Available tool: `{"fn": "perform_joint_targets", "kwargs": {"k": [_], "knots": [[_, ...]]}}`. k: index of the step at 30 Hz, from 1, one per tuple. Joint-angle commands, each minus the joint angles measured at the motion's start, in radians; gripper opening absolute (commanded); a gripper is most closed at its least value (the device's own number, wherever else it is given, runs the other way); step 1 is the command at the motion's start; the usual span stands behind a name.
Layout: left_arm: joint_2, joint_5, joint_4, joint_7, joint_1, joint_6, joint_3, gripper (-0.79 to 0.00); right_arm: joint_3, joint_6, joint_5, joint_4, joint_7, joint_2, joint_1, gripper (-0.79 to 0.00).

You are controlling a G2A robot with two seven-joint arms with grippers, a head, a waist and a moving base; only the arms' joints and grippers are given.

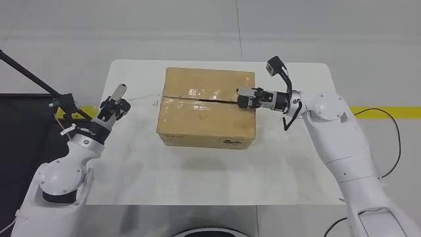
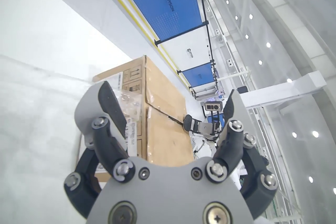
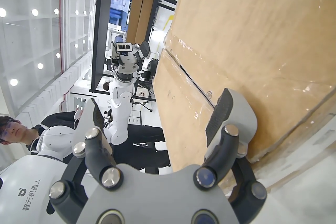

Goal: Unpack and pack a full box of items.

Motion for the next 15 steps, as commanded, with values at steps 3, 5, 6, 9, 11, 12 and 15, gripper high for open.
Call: {"fn": "perform_joint_targets", "kwargs": {"k": [3, 5, 6, 9, 11, 12, 15], "knots": [[-0.001, -0.006, -0.002, 0.012, 0.001, 0.007, -0.001, 0.0, 0.0, 0.0, 0.0, 0.0, 0.0, 0.0, 0.0, 0.0], [-0.001, -0.006, -0.002, 0.012, 0.001, 0.007, -0.001, 0.0, 0.0, 0.0, 0.0, 0.0, 0.0, 0.0, 0.0, 0.0], [-0.001, -0.006, -0.002, 0.012, 0.001, 0.007, -0.001, 0.0, 0.0, 0.0, 0.0, 0.0, 0.0, 0.0, 0.0, 0.0], [-0.001, -0.006, -0.002, 0.012, 0.001, 0.007, -0.001, 0.0, 0.0, 0.0, 0.0, 0.0, 0.0, 0.0, 0.0, 0.0], [-0.001, -0.007, -0.002, 0.011, 0.001, 0.005, 0.0, 0.0, 0.0, 0.0, 0.0, 0.0, 0.0, 0.0, 0.0, 0.0], [-0.002, -0.008, -0.001, 0.01, 0.003, 0.0, 0.003, 0.0, 0.0, 0.0, 0.0, 0.0, 0.0, 0.0, 0.0, 0.0], [-0.005, -0.023, 0.024, -0.01, 0.02, 0.003, 0.034, 0.0, 0.0, 0.0, 0.0, 0.0, 0.0, 0.0, 0.0, 0.0]]}}
